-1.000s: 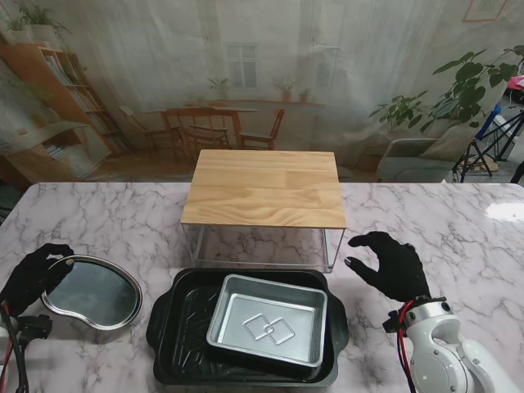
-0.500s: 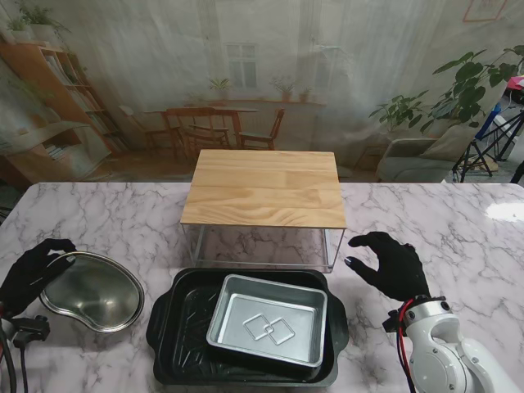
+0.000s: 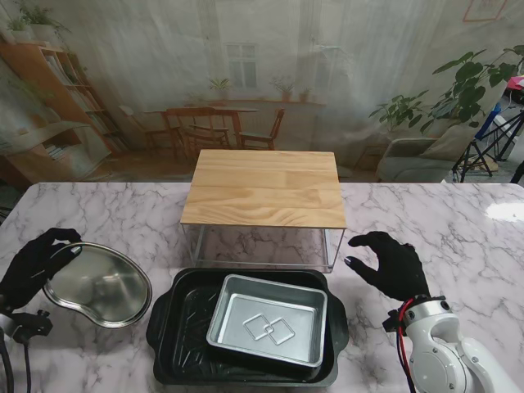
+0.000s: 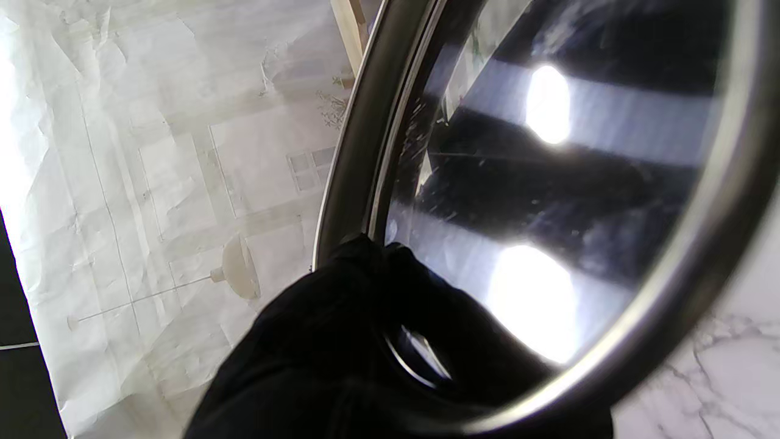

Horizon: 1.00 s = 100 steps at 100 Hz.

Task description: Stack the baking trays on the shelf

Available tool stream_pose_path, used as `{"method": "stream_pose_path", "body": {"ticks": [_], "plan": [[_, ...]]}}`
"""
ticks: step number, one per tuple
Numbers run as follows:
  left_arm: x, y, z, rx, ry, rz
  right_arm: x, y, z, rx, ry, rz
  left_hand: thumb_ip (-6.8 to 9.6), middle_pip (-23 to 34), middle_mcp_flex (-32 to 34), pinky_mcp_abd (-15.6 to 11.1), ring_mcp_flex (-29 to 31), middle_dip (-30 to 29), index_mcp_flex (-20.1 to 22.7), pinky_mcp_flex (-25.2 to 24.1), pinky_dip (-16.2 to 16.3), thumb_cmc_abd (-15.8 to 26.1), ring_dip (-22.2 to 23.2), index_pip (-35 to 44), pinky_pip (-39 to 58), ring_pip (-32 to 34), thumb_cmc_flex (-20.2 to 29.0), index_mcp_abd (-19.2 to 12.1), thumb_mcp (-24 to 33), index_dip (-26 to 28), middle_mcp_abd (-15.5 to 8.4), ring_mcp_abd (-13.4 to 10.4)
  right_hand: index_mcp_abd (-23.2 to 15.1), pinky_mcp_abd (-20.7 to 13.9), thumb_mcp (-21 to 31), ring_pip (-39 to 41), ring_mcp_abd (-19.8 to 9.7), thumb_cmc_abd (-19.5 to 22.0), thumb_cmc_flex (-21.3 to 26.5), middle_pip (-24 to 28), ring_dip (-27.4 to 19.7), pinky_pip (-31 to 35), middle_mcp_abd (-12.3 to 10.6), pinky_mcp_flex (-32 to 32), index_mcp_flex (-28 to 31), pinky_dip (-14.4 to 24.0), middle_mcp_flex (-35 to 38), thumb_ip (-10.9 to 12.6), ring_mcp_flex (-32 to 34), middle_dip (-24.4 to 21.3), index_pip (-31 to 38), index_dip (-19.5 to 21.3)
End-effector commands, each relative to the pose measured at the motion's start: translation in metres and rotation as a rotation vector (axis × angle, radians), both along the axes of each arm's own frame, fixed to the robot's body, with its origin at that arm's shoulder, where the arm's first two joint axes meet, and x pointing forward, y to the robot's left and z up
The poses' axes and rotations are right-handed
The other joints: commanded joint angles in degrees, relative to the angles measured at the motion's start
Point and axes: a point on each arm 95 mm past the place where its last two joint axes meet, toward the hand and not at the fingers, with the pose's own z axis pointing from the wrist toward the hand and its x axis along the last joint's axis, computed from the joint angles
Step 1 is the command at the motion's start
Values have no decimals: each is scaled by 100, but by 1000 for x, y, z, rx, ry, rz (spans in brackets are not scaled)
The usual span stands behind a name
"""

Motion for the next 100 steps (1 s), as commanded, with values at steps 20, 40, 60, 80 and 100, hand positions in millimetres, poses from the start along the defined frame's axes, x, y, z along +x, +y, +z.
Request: {"method": "stream_pose_path", "body": {"ticks": [20,40,60,80,100], "plan": [[20,-44,-1,-79,34,-86,-1,0,-1,2,5,-5,246,64,146,-330,172,101,396,105,-128,405,67,488,175,144,338,-210,391,203,-85,364,-77,-162,-117,-242,-95,261,-64,76,-79,-70,-17,-75,-135,81,-169,153,-217,-8,-30,76],[21,-69,-4,-124,62,-123,-3,-1,-1,8,2,-8,245,72,150,-323,167,103,398,85,-120,396,73,480,177,148,338,-193,401,207,-84,359,-80,-169,-120,-243,-100,265,-58,74,-80,-74,-16,-78,-131,78,-185,153,-218,-9,-30,75],[12,-80,-4,-134,80,-140,-3,-2,-1,13,-1,-12,243,74,142,-303,149,104,400,65,-110,399,72,474,175,142,338,-187,409,213,-83,367,-84,-170,-116,-245,-104,264,-50,75,-81,-76,-15,-78,-132,77,-188,153,-219,-11,-33,73],[8,-91,-7,-155,101,-154,-3,-2,0,13,1,-13,245,70,134,-298,140,98,397,60,-105,395,69,465,170,133,338,-171,420,220,-74,382,-83,-160,-118,-247,-105,263,-50,74,-82,-79,-10,-80,-136,75,-191,152,-220,-13,-30,74],[15,-112,-7,-195,118,-194,-2,-2,-1,12,6,-14,242,80,124,-285,125,102,393,47,-101,394,68,464,160,132,337,-149,433,230,-67,390,-85,-161,-116,-246,-108,266,-46,78,-82,-80,-20,-80,-138,74,-192,152,-221,-11,-28,75]]}}
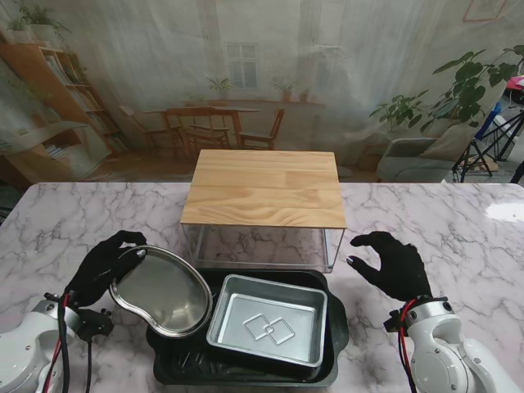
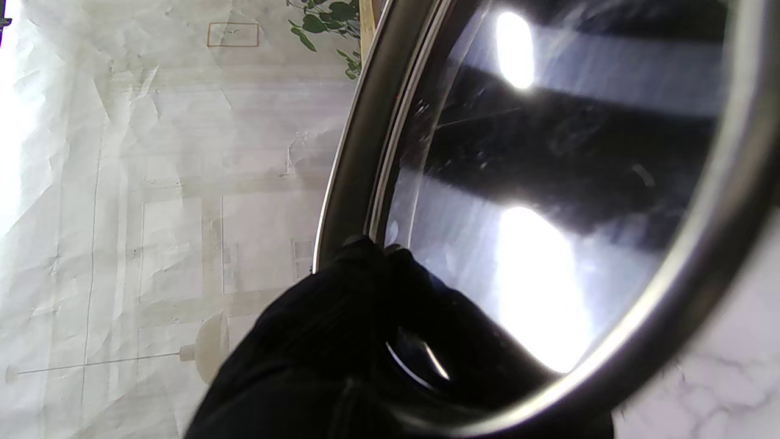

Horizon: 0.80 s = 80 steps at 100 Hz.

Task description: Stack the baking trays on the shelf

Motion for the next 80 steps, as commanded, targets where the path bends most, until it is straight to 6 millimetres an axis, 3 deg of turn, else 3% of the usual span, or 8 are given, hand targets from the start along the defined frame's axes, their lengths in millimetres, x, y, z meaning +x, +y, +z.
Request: {"method": "stream_pose_path", "body": {"ticks": [1,43,80], "plan": [[2,-16,3,-25,4,-36,-1,0,-1,1,7,-4,239,81,122,-298,123,54,395,48,-40,393,66,466,160,132,332,-143,364,207,-70,378,-84,-160,-116,-248,-107,267,-47,78,-82,-80,-16,-80,-137,74,-190,152,-224,-12,-28,75],[18,-64,8,-92,36,-67,0,0,-2,5,14,-7,233,103,106,-272,111,59,386,38,-18,391,68,501,173,158,332,-126,383,200,-68,381,-85,-172,-113,-249,-102,272,-34,79,-83,-82,-11,-77,-138,73,-202,151,-230,-14,-26,75],[29,-102,0,-109,85,-88,0,-2,-2,11,15,-11,221,111,64,-265,73,49,330,6,-4,409,65,529,164,163,332,-126,383,187,-78,388,-83,-172,-117,-247,-109,277,-24,84,-84,-81,-18,-74,-139,74,-199,151,-233,-14,-26,75]]}}
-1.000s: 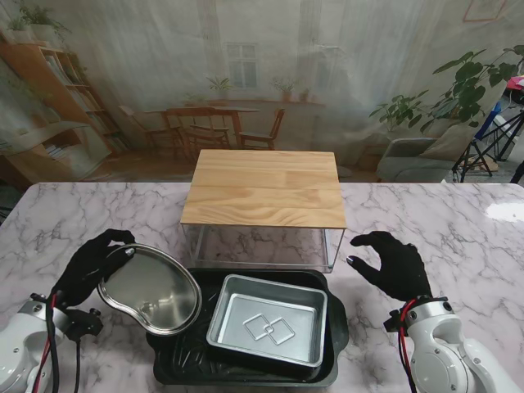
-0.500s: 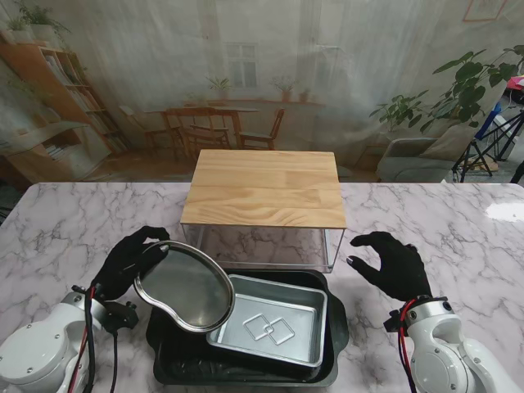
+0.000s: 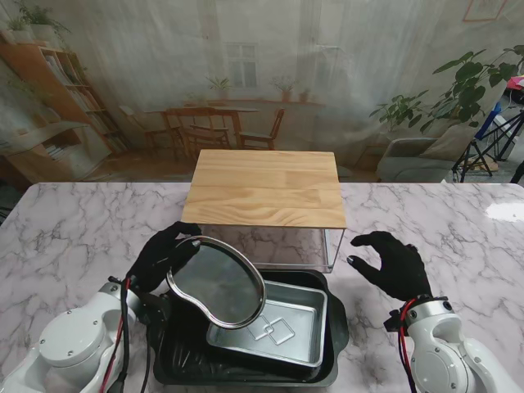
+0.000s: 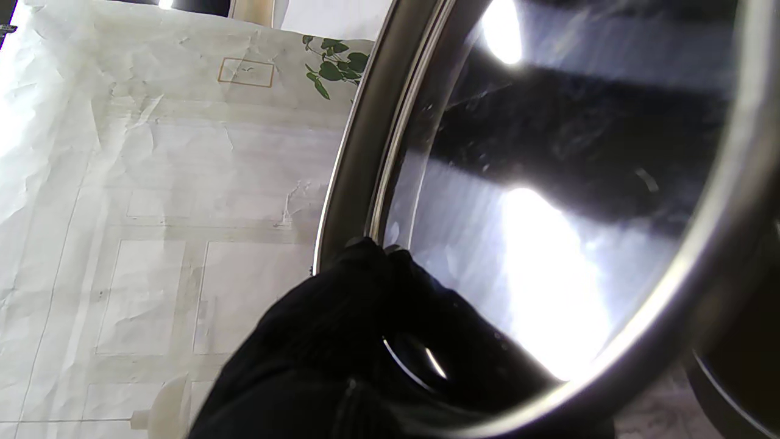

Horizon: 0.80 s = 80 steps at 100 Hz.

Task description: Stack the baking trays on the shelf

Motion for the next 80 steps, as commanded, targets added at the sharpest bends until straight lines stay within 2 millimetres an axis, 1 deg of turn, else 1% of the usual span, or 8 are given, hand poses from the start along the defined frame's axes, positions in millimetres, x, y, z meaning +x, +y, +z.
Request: {"method": "stream_pose_path", "body": {"ticks": [1,22,60,67,80], "plan": [[2,-9,-2,-9,12,-18,-1,-1,-2,2,6,-5,221,111,62,-323,75,48,315,35,24,407,63,530,164,163,270,-125,379,155,-83,338,-88,-171,-132,-247,-107,206,-28,82,-84,-81,-19,-74,-132,74,-133,150,-233,-14,-24,76],[6,-26,-11,-21,65,-15,-1,-2,-3,10,11,-6,215,125,37,-299,54,53,301,-4,35,405,63,553,156,165,270,-104,395,145,-74,363,-90,-169,-131,-248,-107,202,-22,81,-84,-88,-12,-88,-140,72,-139,150,-237,-16,-25,77],[6,-42,-19,-9,120,-12,0,-2,-3,10,14,-5,205,138,-6,-286,0,43,257,-45,57,406,50,584,134,152,270,-76,414,117,-72,369,-84,-172,-136,-250,-111,210,-8,84,-85,-89,-11,-84,-141,74,-143,150,-239,-16,-25,76],[6,-42,-20,-5,129,-14,0,-3,-3,11,14,-5,203,137,-20,-286,-10,37,245,-47,61,408,46,590,131,148,270,-67,420,109,-79,372,-89,-173,-138,-249,-110,212,-9,81,-85,-88,-11,-83,-141,75,-147,149,-236,-17,-26,76],[7,-31,-23,8,140,-25,0,-3,-3,13,12,-7,196,125,-40,-285,-32,12,225,-74,66,411,38,609,110,142,270,-68,419,94,-101,358,-83,-177,-137,-253,-100,211,-4,83,-86,-90,-16,-86,-142,75,-150,150,-246,-17,-25,76]]}}
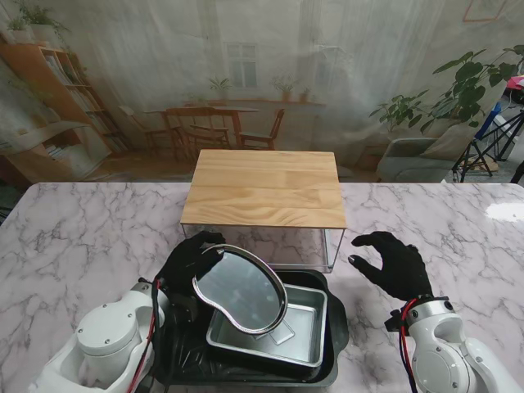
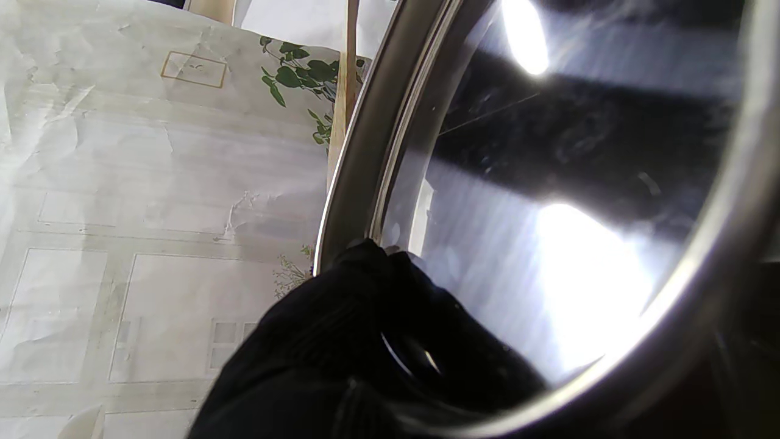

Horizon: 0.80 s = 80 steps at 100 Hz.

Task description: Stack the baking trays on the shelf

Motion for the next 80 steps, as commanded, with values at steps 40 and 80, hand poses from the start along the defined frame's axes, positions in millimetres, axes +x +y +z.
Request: {"method": "stream_pose_path", "body": {"ticks": [40,80], "plan": [[6,13,-9,18,42,-51,-1,-1,-3,0,7,-5,184,123,-60,-289,15,-55,196,18,77,391,-11,660,53,102,270,-28,381,29,-66,345,-96,-175,-120,-250,-108,225,5,85,-85,-94,-15,-82,-141,77,-151,149,-245,-17,-24,78],[12,34,3,61,-20,-41,-1,-2,-4,-1,4,-6,179,149,-59,-274,20,-102,181,40,80,390,-38,699,30,112,270,-9,403,-11,-47,342,-91,-170,-123,-251,-109,230,33,84,-86,-96,-10,-82,-143,79,-167,147,-248,-19,-22,79]]}}
